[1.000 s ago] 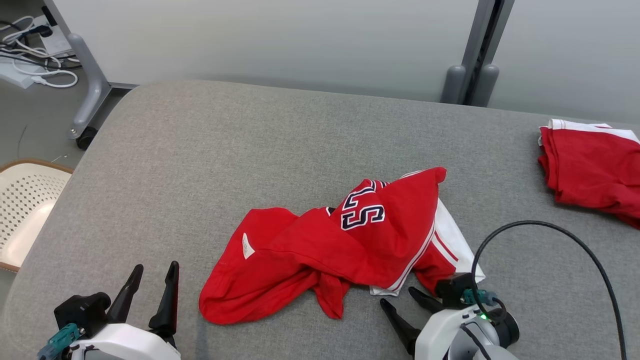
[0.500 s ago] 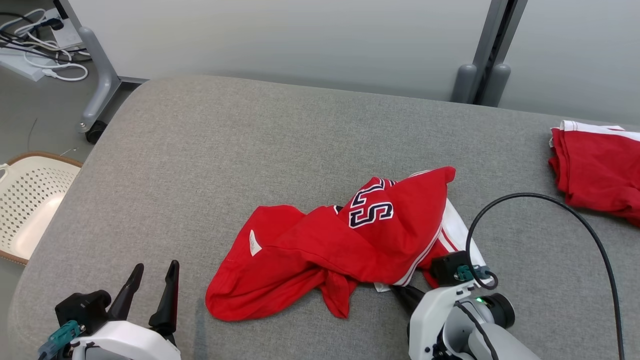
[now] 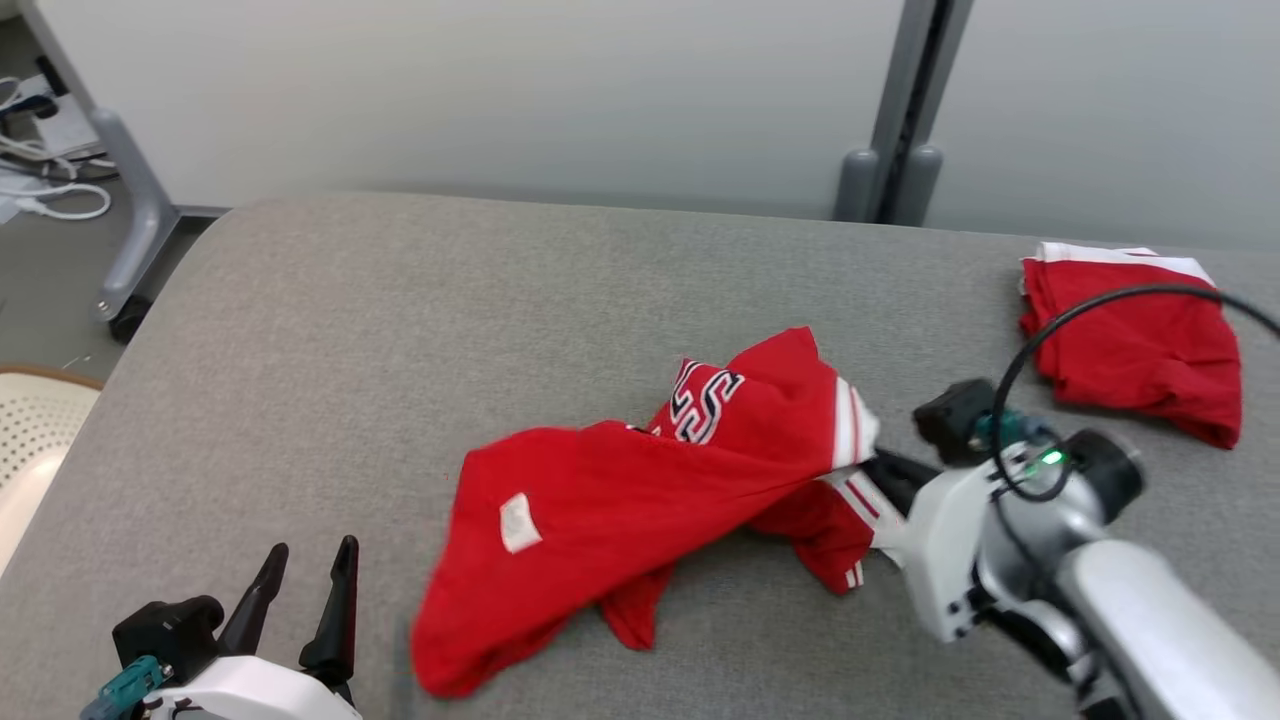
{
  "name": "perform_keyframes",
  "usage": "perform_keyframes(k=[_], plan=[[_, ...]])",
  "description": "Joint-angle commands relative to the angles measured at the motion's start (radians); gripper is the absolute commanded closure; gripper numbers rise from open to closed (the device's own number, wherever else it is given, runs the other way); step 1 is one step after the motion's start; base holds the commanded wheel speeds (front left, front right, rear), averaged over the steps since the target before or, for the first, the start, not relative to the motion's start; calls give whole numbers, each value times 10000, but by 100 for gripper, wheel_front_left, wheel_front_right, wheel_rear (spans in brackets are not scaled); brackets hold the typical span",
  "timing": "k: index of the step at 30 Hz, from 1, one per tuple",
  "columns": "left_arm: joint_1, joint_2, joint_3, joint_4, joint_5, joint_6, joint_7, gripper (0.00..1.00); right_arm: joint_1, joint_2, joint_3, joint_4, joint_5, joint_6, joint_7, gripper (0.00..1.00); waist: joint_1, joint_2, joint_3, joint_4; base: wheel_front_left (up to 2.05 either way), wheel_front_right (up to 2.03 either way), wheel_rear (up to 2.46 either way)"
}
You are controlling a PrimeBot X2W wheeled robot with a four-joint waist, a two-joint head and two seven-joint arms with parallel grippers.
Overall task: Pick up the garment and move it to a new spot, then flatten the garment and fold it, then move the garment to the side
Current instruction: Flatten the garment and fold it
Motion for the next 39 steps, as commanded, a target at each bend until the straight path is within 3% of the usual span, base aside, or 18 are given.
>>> perform_keyframes(k=[1,10,11,17,22,23,24,31,39], plan=[[24,6,9,25,53,-39,-6,0,88,-357,-131,-510,-117,0,478,100,0,0,-122,-195,0,0,0],[113,-209,1,156,121,-136,-6,0,828,-2817,-362,-4319,-431,0,4519,100,0,0,-170,-612,0,0,0],[113,-209,1,156,121,-136,-6,0,828,-2817,-362,-4319,-431,0,4519,100,0,0,-170,-612,0,0,0],[-49,-307,-27,331,154,-288,-6,0,1777,-3608,-270,-5275,-34,0,6824,100,0,0,-104,-687,0,0,0],[-208,-433,-60,481,253,-386,-6,0,2435,-3377,222,-5199,325,0,7367,100,0,0,83,-684,0,0,0],[-251,-430,-64,513,254,-426,-7,0,2455,-3303,327,-5113,344,0,7335,71,0,0,113,-682,0,0,0],[-293,-421,-71,542,261,-442,-6,0,2464,-3225,399,-5038,351,0,7253,0,0,0,143,-680,0,0,0],[-256,-318,-20,653,266,-484,-6,0,2626,-2892,-27,-4675,268,0,6682,0,0,0,131,-747,0,0,0],[-86,-188,27,548,241,-339,34,0,3484,-2260,-2565,-5344,19,0,6115,0,0,0,-155,-937,0,0,0]])
